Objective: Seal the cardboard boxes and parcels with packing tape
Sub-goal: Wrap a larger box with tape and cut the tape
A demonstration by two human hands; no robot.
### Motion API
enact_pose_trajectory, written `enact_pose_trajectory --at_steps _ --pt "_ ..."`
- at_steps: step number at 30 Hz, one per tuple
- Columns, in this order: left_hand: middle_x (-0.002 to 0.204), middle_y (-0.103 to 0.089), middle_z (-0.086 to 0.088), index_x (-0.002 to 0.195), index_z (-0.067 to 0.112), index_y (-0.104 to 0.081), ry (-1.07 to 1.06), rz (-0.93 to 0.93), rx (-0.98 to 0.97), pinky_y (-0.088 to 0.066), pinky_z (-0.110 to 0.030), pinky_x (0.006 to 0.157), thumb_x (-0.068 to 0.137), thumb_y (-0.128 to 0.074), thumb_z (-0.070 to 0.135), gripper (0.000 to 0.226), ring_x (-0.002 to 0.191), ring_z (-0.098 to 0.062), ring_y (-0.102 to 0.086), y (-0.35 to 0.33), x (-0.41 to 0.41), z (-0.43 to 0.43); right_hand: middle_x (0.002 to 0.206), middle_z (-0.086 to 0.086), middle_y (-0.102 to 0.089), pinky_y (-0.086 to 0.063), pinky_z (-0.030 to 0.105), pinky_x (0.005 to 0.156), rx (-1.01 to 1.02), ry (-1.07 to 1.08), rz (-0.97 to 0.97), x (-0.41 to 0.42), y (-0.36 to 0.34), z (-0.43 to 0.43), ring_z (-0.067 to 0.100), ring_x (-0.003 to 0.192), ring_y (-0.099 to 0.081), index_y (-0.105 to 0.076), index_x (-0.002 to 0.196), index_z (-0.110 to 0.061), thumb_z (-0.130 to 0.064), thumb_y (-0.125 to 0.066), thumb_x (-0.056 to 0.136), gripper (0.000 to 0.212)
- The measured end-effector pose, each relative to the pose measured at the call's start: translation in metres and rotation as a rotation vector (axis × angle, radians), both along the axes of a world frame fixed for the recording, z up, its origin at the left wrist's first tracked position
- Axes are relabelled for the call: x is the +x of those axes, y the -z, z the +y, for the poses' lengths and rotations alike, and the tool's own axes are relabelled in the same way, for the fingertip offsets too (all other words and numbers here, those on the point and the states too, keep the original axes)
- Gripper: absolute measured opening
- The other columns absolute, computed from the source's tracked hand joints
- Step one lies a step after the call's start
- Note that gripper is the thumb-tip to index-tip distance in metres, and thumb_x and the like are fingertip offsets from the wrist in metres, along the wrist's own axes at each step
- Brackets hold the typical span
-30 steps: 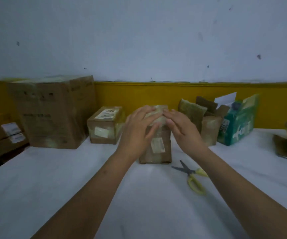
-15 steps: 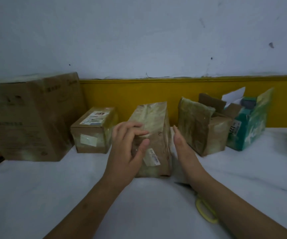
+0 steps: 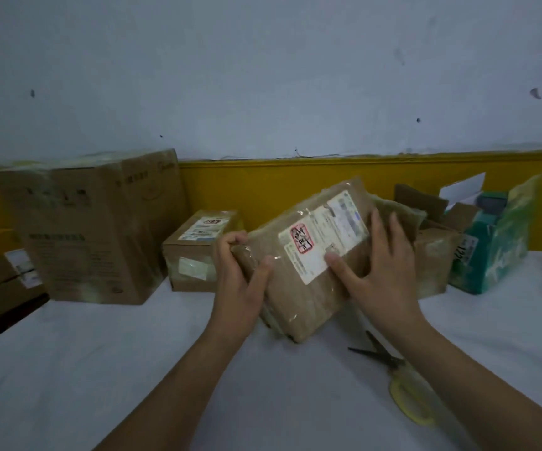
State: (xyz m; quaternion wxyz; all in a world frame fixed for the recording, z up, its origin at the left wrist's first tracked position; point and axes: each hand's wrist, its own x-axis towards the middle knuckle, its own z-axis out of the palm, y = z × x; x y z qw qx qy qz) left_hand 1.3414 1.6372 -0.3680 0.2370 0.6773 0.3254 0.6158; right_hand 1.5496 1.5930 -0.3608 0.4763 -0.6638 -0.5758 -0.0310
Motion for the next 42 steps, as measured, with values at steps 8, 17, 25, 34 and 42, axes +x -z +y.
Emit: enact_pose_trajectory --at_steps 8,17,25,34,42 --pt "0.134 -0.039 -0.005 0.109 0.021 -0.043 0.094 0.309 0.272 -0.041 -0.048 0.104 0.085 -0.059 0.039 0.034 0.132 -0.023 -0.039 0.006 -0.003 -0.002 0.127 -0.015 -0.063 -0.034 0.053 0.109 0.248 -0.415 -0.452 0.003 -0.023 -0.002 0.005 0.125 -0.052 -0.065 0.123 -0.034 -0.059 -0.047 0.092 0.044" --pt "0.142 -0.049 -0.008 0.102 0.010 -0.061 -0.014 0.428 0.498 -0.038 -0.051 0.103 0.090 -0.063 0.042 0.034 0.132 -0.031 -0.044 0.002 0.001 -0.010 0.108 -0.016 -0.070 -0.044 0.031 0.091 0.325 -0.414 -0.398 -0.001 -0.004 -0.014 0.008 0.103 -0.059 -0.073 0.112 -0.025 -0.050 -0.062 0.085 0.038" --pt "0.126 -0.058 -0.017 0.097 0.002 -0.062 -0.041 0.455 0.654 -0.041 -0.053 0.094 0.097 -0.054 0.035 0.034 0.116 -0.035 -0.052 0.006 0.004 -0.015 0.103 -0.006 -0.065 -0.042 0.034 0.082 0.398 -0.371 -0.510 -0.005 0.008 -0.020 0.018 0.095 -0.057 -0.069 0.105 -0.015 -0.040 -0.052 0.097 0.032" --pt "0.123 -0.058 -0.007 0.103 0.003 -0.062 -0.052 0.464 0.470 -0.042 -0.048 0.099 0.095 -0.054 0.041 0.040 0.121 -0.026 -0.051 0.007 0.000 -0.007 0.126 -0.003 -0.063 -0.033 0.037 0.110 0.340 -0.266 -0.577 -0.013 0.012 -0.015 0.017 0.119 -0.055 -0.063 0.124 -0.014 -0.038 -0.044 0.100 0.039" --pt "0.162 -0.019 0.012 0.156 0.026 -0.023 -0.072 0.670 0.092 -0.013 -0.041 0.124 0.098 -0.041 0.057 0.068 0.151 -0.005 -0.008 -0.013 -0.066 -0.071 0.159 0.008 -0.030 -0.017 0.049 0.121 0.236 -0.221 -0.625 -0.044 0.008 -0.040 0.023 0.148 -0.025 -0.039 0.149 -0.009 -0.040 -0.032 0.104 0.056"
